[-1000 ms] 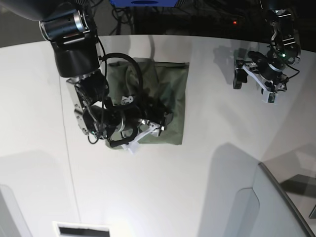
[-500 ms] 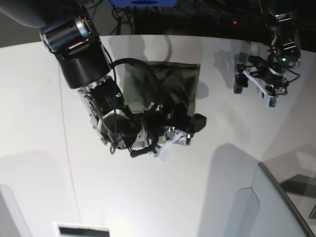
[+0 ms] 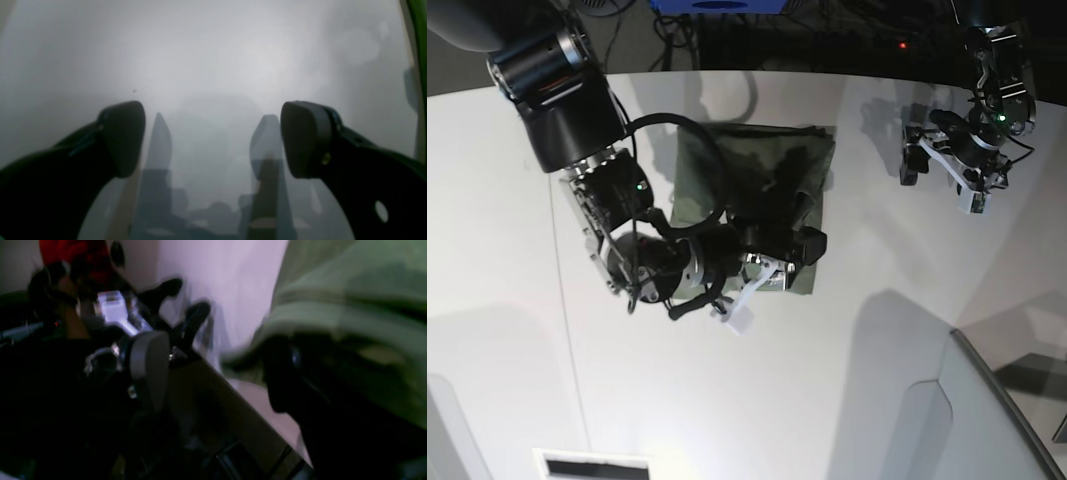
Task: Layout the t-shirt on the table in an organized manner, then fold the t-shirt properly
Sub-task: 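Grasp the folded shirt edge with the right gripper and pull it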
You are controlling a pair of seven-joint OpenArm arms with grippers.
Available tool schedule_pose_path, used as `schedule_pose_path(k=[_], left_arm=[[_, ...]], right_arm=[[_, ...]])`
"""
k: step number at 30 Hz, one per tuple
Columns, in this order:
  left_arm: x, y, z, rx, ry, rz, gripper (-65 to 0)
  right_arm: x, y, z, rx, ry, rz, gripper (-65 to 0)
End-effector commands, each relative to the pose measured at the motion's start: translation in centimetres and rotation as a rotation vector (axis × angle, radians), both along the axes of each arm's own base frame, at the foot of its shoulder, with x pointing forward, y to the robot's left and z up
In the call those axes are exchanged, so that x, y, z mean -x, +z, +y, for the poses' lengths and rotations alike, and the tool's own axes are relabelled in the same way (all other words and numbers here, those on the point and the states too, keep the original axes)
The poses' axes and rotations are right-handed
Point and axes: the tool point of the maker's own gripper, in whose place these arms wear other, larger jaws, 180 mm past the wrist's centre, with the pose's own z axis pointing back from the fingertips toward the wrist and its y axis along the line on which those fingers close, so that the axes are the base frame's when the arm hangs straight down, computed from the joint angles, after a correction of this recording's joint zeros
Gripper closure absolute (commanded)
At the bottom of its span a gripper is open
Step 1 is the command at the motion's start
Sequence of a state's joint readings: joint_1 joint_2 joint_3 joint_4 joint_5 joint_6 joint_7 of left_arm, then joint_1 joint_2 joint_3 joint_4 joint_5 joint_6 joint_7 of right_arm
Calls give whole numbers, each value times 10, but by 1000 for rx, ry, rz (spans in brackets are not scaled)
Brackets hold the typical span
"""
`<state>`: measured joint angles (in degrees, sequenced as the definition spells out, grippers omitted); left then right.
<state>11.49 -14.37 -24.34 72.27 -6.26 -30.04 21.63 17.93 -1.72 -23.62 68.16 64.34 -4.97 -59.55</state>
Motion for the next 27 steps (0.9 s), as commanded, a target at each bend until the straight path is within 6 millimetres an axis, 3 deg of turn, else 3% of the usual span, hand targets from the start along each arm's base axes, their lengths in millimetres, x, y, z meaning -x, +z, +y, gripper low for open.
schedule_pose_path(k=[1,8,14,19,24,26,27], left_arm=[[-10,12,6,-8,0,-45,-625],[-10,12,6,-9,0,-45,-625],[-10,12,7,-10,3,-46,-625],[-9,13,9,-11,7,-47,-625],[-10,12,7,-10,3,-46,-625],[-10,12,8,-10,4,-46,-625],[-9,13,9,-12,6,-46,-625]], right_arm=[[-12,17,2,-25,-30,-13,-419],[-7,8,-15,31,-152,78,-419],[-8,-10,-49,83,-213,89,-408],[6,-14,-52,81,-205,101,-209],[18,-25,-58,101,-211,123,-237],[21,-30,-67,117,-216,129,-192],[21,-30,-69,120,-214,126,-135]])
